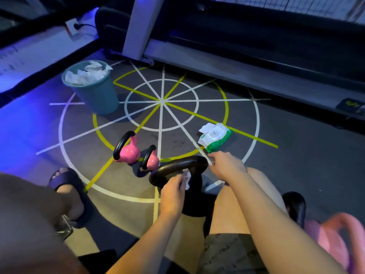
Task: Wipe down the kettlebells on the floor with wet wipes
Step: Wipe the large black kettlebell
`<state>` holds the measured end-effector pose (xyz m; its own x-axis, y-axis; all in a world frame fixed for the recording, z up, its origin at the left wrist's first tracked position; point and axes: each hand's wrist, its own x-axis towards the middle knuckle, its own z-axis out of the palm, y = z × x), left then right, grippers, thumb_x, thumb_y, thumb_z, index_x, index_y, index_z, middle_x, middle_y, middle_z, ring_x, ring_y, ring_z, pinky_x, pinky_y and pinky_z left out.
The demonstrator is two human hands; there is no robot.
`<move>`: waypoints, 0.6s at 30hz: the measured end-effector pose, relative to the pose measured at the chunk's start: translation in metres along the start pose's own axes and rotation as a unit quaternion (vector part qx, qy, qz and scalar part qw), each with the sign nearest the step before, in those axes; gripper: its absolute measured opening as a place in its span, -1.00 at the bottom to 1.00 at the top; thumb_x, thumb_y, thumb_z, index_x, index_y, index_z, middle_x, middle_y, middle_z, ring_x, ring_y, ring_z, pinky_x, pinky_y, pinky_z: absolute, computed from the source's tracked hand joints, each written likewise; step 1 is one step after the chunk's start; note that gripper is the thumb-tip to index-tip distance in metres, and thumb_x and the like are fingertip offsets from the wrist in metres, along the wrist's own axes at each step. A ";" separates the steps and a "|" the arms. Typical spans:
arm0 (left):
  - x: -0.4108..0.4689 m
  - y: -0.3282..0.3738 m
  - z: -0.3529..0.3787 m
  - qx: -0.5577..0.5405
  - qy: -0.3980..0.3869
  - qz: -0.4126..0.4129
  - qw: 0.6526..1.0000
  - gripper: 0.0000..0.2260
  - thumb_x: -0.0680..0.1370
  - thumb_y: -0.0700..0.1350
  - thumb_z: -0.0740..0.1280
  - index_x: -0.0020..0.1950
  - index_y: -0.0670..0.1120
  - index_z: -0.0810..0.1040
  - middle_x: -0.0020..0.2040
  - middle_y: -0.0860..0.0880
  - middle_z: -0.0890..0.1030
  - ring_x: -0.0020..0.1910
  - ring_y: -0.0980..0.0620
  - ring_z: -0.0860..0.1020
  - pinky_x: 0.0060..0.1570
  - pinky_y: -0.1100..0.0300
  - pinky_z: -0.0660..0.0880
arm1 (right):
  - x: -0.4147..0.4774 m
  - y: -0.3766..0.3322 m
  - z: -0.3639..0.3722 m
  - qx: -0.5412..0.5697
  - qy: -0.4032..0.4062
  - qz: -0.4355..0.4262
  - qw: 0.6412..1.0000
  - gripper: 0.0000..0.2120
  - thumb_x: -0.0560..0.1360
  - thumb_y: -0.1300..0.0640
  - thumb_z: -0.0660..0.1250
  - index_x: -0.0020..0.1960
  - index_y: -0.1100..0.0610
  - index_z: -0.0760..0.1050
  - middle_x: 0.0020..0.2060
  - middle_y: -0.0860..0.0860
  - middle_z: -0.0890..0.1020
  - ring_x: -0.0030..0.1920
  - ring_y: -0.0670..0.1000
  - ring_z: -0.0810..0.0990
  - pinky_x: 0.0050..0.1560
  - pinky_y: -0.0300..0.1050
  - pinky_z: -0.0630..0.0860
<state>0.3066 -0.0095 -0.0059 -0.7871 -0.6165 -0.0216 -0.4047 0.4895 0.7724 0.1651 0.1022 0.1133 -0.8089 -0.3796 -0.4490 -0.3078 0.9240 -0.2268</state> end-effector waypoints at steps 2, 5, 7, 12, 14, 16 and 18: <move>0.007 0.002 0.005 0.032 -0.002 0.018 0.999 -0.82 0.66 -0.04 0.32 0.18 0.00 0.68 0.04 0.03 0.71 0.04 0.03 0.66 0.08 0.13 0.53 | 0.005 -0.002 0.004 -0.017 -0.005 0.020 1.000 -0.62 0.56 0.12 0.19 0.35 -0.09 0.46 0.18 0.05 0.60 0.09 0.15 0.62 0.03 -0.01 0.54; 0.010 0.002 0.017 0.110 -0.027 0.051 0.992 -0.77 0.67 -0.09 0.29 0.29 0.01 0.64 0.21 0.01 0.67 0.20 -0.03 0.62 0.17 0.04 0.53 | 0.015 -0.006 0.004 0.010 0.008 0.041 0.999 -0.62 0.56 0.12 0.21 0.35 -0.05 0.46 0.23 0.07 0.58 0.20 0.16 0.58 0.02 -0.03 0.43; 0.015 0.000 0.026 0.142 -0.047 0.059 0.987 -0.73 0.66 -0.11 0.27 0.34 0.05 0.59 0.26 0.02 0.65 0.24 -0.07 0.60 0.20 0.01 0.52 | 0.021 -0.006 0.005 0.013 0.003 0.035 0.999 -0.62 0.55 0.13 0.22 0.35 -0.04 0.47 0.25 0.07 0.58 0.22 0.16 0.57 0.08 -0.02 0.46; 0.029 0.003 0.038 0.210 -0.107 -0.001 0.972 -0.70 0.69 -0.01 0.12 0.35 0.14 0.54 0.25 0.00 0.63 0.25 -0.11 0.57 0.23 0.01 0.48 | 0.030 0.001 0.005 0.023 -0.013 0.021 0.999 -0.65 0.54 0.12 0.25 0.29 -0.12 0.52 0.21 0.06 0.60 0.21 0.15 0.58 0.12 -0.02 0.49; 0.029 0.000 0.042 0.228 -0.089 0.013 0.969 -0.71 0.70 0.02 0.11 0.27 0.10 0.58 0.18 -0.03 0.65 0.19 -0.14 0.60 0.19 -0.03 0.48 | 0.032 0.003 0.004 0.036 -0.019 0.016 0.999 -0.66 0.54 0.12 0.26 0.27 -0.14 0.54 0.20 0.04 0.61 0.20 0.14 0.59 0.12 -0.02 0.50; 0.030 -0.003 0.046 0.262 -0.086 0.032 0.961 -0.72 0.71 0.02 0.11 0.25 0.08 0.58 0.13 -0.04 0.66 0.15 -0.14 0.61 0.15 -0.03 0.47 | 0.033 0.003 0.004 0.047 -0.020 0.015 0.999 -0.66 0.54 0.12 0.27 0.26 -0.14 0.56 0.19 0.05 0.61 0.20 0.14 0.58 0.13 -0.03 0.49; 0.033 0.000 0.049 0.293 -0.097 0.042 0.950 -0.74 0.69 -0.03 0.11 0.27 0.07 0.56 0.12 -0.03 0.66 0.15 -0.12 0.61 0.14 -0.01 0.47 | 0.033 0.002 0.003 0.050 -0.018 0.016 0.998 -0.66 0.54 0.13 0.26 0.25 -0.12 0.56 0.18 0.05 0.61 0.20 0.15 0.58 0.13 -0.04 0.49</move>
<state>0.2575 -0.0001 -0.0373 -0.8763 -0.4620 -0.1363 -0.4812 0.8267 0.2915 0.1392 0.0913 0.0956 -0.7986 -0.3536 -0.4870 -0.2293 0.9269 -0.2971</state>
